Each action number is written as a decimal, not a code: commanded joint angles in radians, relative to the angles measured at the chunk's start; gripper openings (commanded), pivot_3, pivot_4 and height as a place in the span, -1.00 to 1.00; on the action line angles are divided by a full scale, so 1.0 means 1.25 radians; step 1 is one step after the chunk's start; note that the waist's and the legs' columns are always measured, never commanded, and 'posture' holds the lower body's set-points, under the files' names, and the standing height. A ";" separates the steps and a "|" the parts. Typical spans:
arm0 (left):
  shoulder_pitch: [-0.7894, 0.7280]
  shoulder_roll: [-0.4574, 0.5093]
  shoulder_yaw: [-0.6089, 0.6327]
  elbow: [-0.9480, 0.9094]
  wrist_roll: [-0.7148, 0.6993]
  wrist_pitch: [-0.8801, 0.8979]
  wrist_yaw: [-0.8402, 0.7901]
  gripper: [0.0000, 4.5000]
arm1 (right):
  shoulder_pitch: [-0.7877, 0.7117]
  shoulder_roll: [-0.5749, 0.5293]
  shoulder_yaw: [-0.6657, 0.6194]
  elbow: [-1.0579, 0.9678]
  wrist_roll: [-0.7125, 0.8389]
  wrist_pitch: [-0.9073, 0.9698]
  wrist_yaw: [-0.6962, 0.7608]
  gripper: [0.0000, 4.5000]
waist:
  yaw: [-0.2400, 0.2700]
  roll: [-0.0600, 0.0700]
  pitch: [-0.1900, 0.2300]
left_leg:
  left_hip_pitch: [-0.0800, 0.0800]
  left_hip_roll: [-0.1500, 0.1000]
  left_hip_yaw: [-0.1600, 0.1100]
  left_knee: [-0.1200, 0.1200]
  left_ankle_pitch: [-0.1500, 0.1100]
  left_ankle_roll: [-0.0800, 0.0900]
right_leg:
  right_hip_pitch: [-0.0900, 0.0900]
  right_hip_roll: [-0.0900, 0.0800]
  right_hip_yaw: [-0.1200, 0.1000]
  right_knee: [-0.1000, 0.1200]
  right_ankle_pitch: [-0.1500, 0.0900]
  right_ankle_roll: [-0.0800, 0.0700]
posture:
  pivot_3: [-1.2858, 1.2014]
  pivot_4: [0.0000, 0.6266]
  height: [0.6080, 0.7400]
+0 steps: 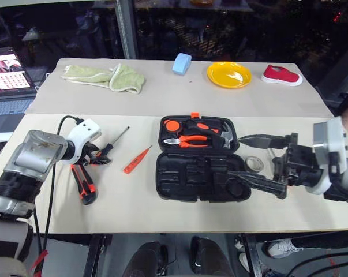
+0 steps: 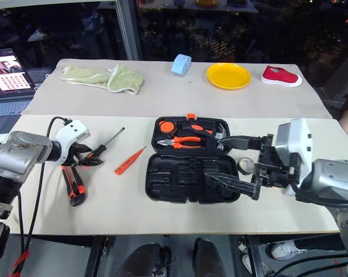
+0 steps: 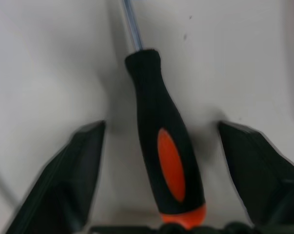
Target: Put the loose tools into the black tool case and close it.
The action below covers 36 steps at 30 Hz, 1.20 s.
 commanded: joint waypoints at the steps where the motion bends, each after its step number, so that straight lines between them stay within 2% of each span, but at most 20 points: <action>1: -0.022 -0.025 -0.016 0.067 0.050 -0.042 -0.013 -0.12 | -0.005 0.004 0.001 -0.023 0.015 -0.003 -0.029 1.00 | 0.002 0.000 0.000 | 0.000 0.000 0.000 0.000 0.000 0.000 | 0.000 0.000 0.000 0.000 0.000 0.000 | 0.03 -0.52 0.88; 4: -0.040 -0.051 -0.002 0.099 0.054 -0.049 -0.019 -0.56 | 0.003 0.004 0.003 -0.025 0.014 -0.006 -0.042 1.00 | 0.006 0.000 -0.001 | 0.000 0.000 0.000 0.001 0.000 0.000 | 0.001 0.000 0.000 0.001 0.000 0.000 | 0.03 -0.52 0.88; 5: -0.045 -0.057 0.004 0.105 0.052 -0.044 -0.021 -0.62 | 0.005 0.005 0.003 -0.026 0.014 -0.007 -0.046 1.00 | 0.007 0.000 -0.001 | 0.001 0.000 0.000 0.001 0.000 0.000 | 0.001 0.000 0.000 0.001 0.000 0.000 | 0.03 -0.52 0.88; 10: -0.084 -0.071 0.048 0.133 0.046 -0.049 -0.021 -0.62 | 0.015 0.015 -0.003 -0.030 0.018 -0.010 -0.072 1.00 | 0.017 0.000 -0.001 | 0.001 0.000 0.000 0.003 0.000 0.002 | 0.002 -0.001 0.000 0.002 0.000 0.000 | 0.03 -0.52 0.88; 14: -0.147 -0.084 0.064 0.148 0.058 -0.120 -0.024 -0.62 | 0.016 0.024 0.009 -0.034 0.006 -0.011 -0.106 1.00 | 0.018 -0.001 0.000 | -0.002 0.000 -0.001 0.005 0.000 0.002 | 0.000 0.000 -0.001 0.002 0.000 0.000 | 0.03 -0.52 0.88; 18: -0.194 -0.107 0.067 0.074 0.026 -0.193 -0.102 -0.62 | 0.043 0.027 -0.013 -0.031 -0.008 -0.010 -0.132 1.00 | 0.018 -0.002 0.000 | -0.008 0.000 -0.001 0.008 0.000 0.007 | -0.004 0.000 -0.002 0.001 0.002 0.002 | 0.03 -0.52 0.88; 21: -0.203 -0.159 0.078 -0.009 -0.011 -0.272 -0.142 -0.62 | 0.068 0.024 -0.042 -0.029 -0.018 -0.011 -0.149 1.00 | 0.020 -0.002 0.000 | -0.008 -0.001 -0.001 0.008 -0.001 0.008 | -0.003 0.000 -0.003 0.000 0.003 0.004 | 0.03 -0.52 0.88; 27: -0.229 -0.243 -0.007 -0.053 0.029 -0.318 -0.211 -0.62 | 0.058 0.015 -0.106 -0.037 -0.002 0.014 -0.232 1.00 | 0.012 -0.001 0.000 | -0.009 -0.001 0.000 0.011 -0.001 0.007 | -0.002 0.002 -0.008 -0.002 0.003 0.006 | 0.03 -0.52 0.88; 36: -0.259 -0.372 -0.081 0.002 0.072 -0.367 -0.231 -0.62 | 0.235 -0.007 -0.299 -0.072 0.007 0.060 -0.206 1.00 | 0.017 -0.001 0.000 | -0.008 0.000 -0.001 0.013 -0.001 0.006 | 0.000 0.001 -0.002 0.000 0.003 0.004 | 0.03 -0.52 0.88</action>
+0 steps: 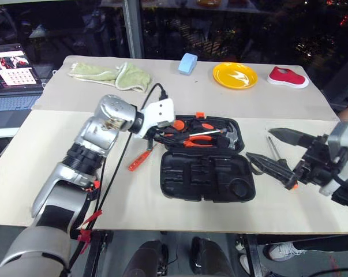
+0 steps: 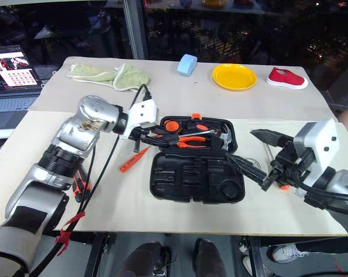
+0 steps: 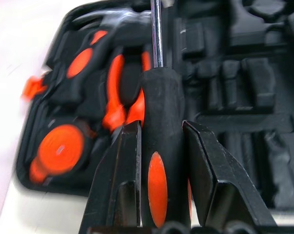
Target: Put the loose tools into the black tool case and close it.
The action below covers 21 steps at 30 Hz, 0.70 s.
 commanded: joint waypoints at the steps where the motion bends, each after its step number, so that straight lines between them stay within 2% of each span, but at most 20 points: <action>1: -0.020 -0.031 -0.006 -0.004 0.005 -0.020 -0.013 -0.62 | 0.059 -0.008 -0.106 -0.029 0.008 0.011 0.017 1.00 | 0.000 0.000 0.000 | 0.000 0.000 0.000 0.001 0.000 0.002 | 0.000 0.000 0.000 0.000 0.000 0.000 | 0.03 -0.52 0.88; 7: -0.014 -0.047 -0.065 0.049 0.071 -0.080 -0.049 -0.62 | 0.155 0.035 -0.179 -0.076 0.032 0.015 -0.006 1.00 | -0.001 0.000 0.000 | -0.001 0.000 0.000 0.000 0.002 0.007 | -0.001 0.000 0.001 0.000 0.000 0.000 | 0.03 -0.52 0.88; 10: -0.035 -0.067 -0.085 0.092 0.124 -0.039 -0.004 -0.62 | 0.175 0.050 -0.176 -0.093 0.034 0.006 -0.023 1.00 | -0.001 0.000 0.000 | -0.001 0.000 0.000 0.000 0.002 0.007 | -0.001 0.000 0.001 0.000 0.000 0.001 | 0.03 -0.52 0.88; 15: -0.025 -0.081 -0.080 0.038 0.091 0.052 -0.067 -0.62 | 0.176 0.064 -0.167 -0.085 0.024 -0.004 -0.045 1.00 | -0.001 0.000 0.000 | -0.001 0.000 0.000 0.002 0.001 0.009 | -0.001 0.000 0.002 0.000 0.001 0.002 | 0.03 -0.52 0.88; 21: -0.021 -0.090 -0.087 0.064 0.124 0.002 -0.038 -0.62 | 0.170 0.067 -0.159 -0.080 0.013 -0.012 -0.055 1.00 | 0.000 0.000 0.000 | -0.002 0.000 0.000 0.001 0.001 0.009 | -0.001 0.000 0.001 -0.001 0.001 0.002 | 0.03 -0.52 0.88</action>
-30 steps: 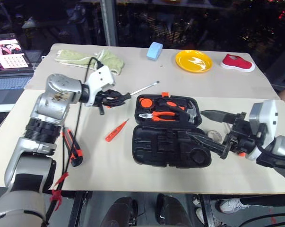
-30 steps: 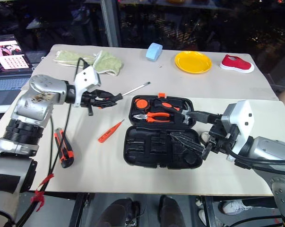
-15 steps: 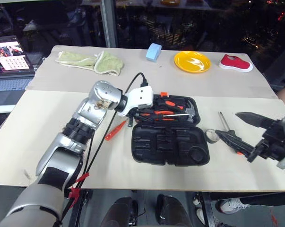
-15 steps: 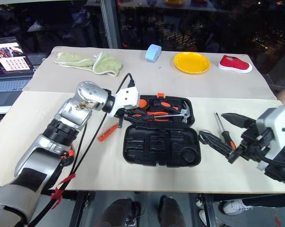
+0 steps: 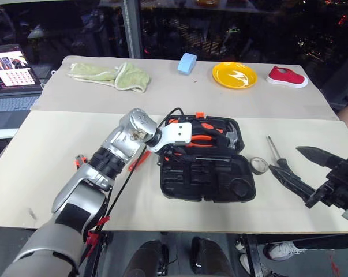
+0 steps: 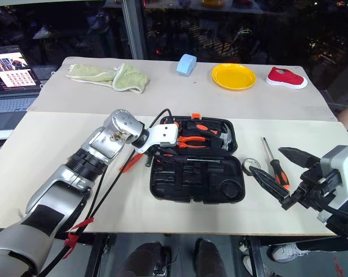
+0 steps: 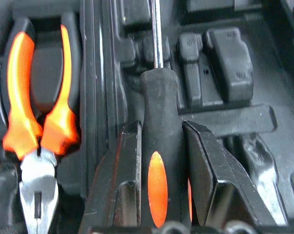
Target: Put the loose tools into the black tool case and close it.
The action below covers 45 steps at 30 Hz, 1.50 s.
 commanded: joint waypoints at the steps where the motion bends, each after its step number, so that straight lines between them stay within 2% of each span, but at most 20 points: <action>1: -0.017 -0.001 0.002 0.004 0.018 -0.029 0.006 -0.62 | -0.009 0.001 -0.007 -0.003 -0.013 -0.028 -0.010 1.00 | 0.000 0.000 0.000 | 0.000 0.000 0.000 0.000 0.000 0.000 | 0.000 0.000 0.000 0.000 0.000 0.000 | 0.03 -0.52 0.88; 3: -0.022 -0.008 0.003 0.020 0.023 -0.037 0.010 -0.62 | -0.014 0.001 -0.004 0.002 -0.019 -0.032 -0.012 1.00 | 0.000 0.000 0.000 | 0.000 0.000 0.000 0.000 0.000 0.000 | 0.000 0.000 0.000 0.000 0.000 0.000 | 0.03 -0.52 0.88; 5: -0.030 -0.015 0.010 0.031 0.024 -0.035 0.013 -0.18 | -0.017 0.003 0.000 0.004 -0.020 -0.034 -0.015 1.00 | 0.000 0.000 0.000 | 0.000 0.000 0.000 0.000 0.000 0.000 | 0.000 0.000 0.000 0.000 0.000 0.000 | 0.03 -0.52 0.88; 6: -0.033 -0.016 0.013 0.034 0.023 -0.035 0.013 -0.09 | -0.017 0.005 0.001 0.003 -0.020 -0.035 -0.015 1.00 | 0.001 0.000 0.000 | 0.000 0.000 0.000 0.000 0.000 0.000 | 0.000 0.000 0.000 0.000 0.000 0.000 | 0.03 -0.52 0.88; 12: -0.053 0.007 0.060 -0.045 -0.035 -0.001 -0.049 0.89 | -0.010 0.016 0.013 -0.001 -0.026 -0.046 -0.018 1.00 | 0.001 0.000 0.000 | 0.000 0.000 0.000 0.000 0.000 0.000 | 0.000 0.000 0.000 0.000 0.000 0.000 | 0.03 -0.52 0.88; 14: -0.058 0.016 0.068 -0.066 -0.047 0.008 -0.064 0.97 | -0.009 0.020 0.016 -0.001 -0.029 -0.049 -0.018 1.00 | 0.000 0.000 0.000 | 0.000 0.000 0.000 0.000 0.000 0.000 | 0.000 0.000 0.000 0.000 0.000 0.000 | 0.03 -0.52 0.88; 17: -0.068 0.018 0.075 -0.055 -0.044 -0.017 -0.054 0.68 | -0.008 0.028 0.023 -0.004 -0.034 -0.054 -0.020 1.00 | 0.001 0.000 0.000 | 0.000 0.000 0.000 0.000 0.000 0.000 | 0.000 0.000 0.000 0.000 0.000 0.000 | 0.03 -0.52 0.88; 27: -0.062 -0.036 0.025 0.081 0.021 -0.143 0.001 -0.98 | 0.004 0.040 0.013 -0.015 -0.036 -0.058 -0.023 1.00 | 0.002 0.000 0.000 | 0.000 0.000 0.000 0.000 0.000 0.000 | 0.000 0.000 0.000 0.000 0.000 0.000 | 0.03 -0.52 0.88; 41: -0.053 -0.066 -0.005 0.115 0.059 -0.176 -0.015 -0.98 | 0.018 0.050 0.016 -0.028 -0.037 -0.061 -0.036 1.00 | 0.001 0.001 0.000 | 0.000 0.000 0.000 0.000 0.000 0.000 | 0.000 0.000 0.000 0.000 0.000 0.000 | 0.03 -0.52 0.88; 45: -0.045 -0.063 -0.028 0.112 0.091 -0.239 0.000 -0.98 | 0.008 0.048 0.029 -0.022 -0.041 -0.063 -0.037 1.00 | 0.002 0.001 0.000 | 0.000 0.000 0.000 0.000 0.000 0.000 | 0.000 0.000 0.000 0.000 0.000 0.000 | 0.03 -0.52 0.88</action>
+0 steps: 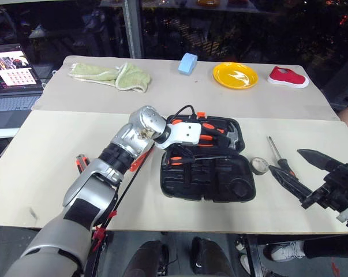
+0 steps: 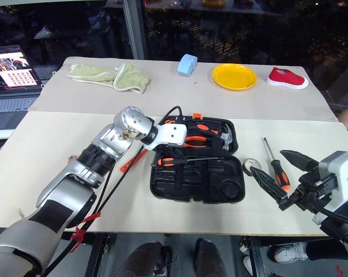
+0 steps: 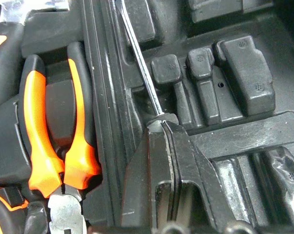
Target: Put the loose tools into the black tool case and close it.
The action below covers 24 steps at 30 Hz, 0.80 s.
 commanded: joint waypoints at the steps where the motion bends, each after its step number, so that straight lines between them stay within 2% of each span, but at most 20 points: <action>1: 0.005 -0.002 -0.022 -0.013 0.031 -0.073 0.011 -0.98 | -0.015 -0.001 0.000 -0.010 -0.005 -0.030 -0.008 1.00 | 0.000 0.000 0.000 | 0.000 0.000 0.000 0.000 0.000 0.000 | 0.000 0.000 0.000 0.000 0.000 0.000 | 0.03 -0.52 0.88; 16: -0.057 -0.070 -0.039 0.169 0.118 -0.240 0.095 -0.98 | -0.027 0.011 0.038 -0.004 -0.028 -0.042 -0.015 1.00 | 0.009 0.001 -0.001 | 0.001 0.000 0.000 0.004 -0.003 0.005 | 0.003 -0.001 0.000 0.000 0.001 0.002 | 0.03 -0.52 0.88; 22: -0.085 -0.054 0.044 0.188 0.033 -0.169 0.040 -0.98 | -0.007 0.022 0.038 -0.009 -0.031 -0.034 -0.023 1.00 | 0.004 0.001 -0.001 | 0.002 0.000 0.000 0.009 -0.007 0.009 | 0.004 -0.001 0.000 0.000 0.003 0.005 | 0.03 -0.52 0.88; 24: -0.077 -0.029 0.097 0.155 -0.032 -0.097 -0.012 -0.76 | 0.014 0.030 0.037 -0.010 -0.043 -0.028 -0.031 1.00 | 0.000 0.001 -0.001 | 0.001 0.000 0.000 0.010 -0.007 0.010 | 0.003 -0.001 0.000 0.000 0.003 0.005 | 0.03 -0.52 0.88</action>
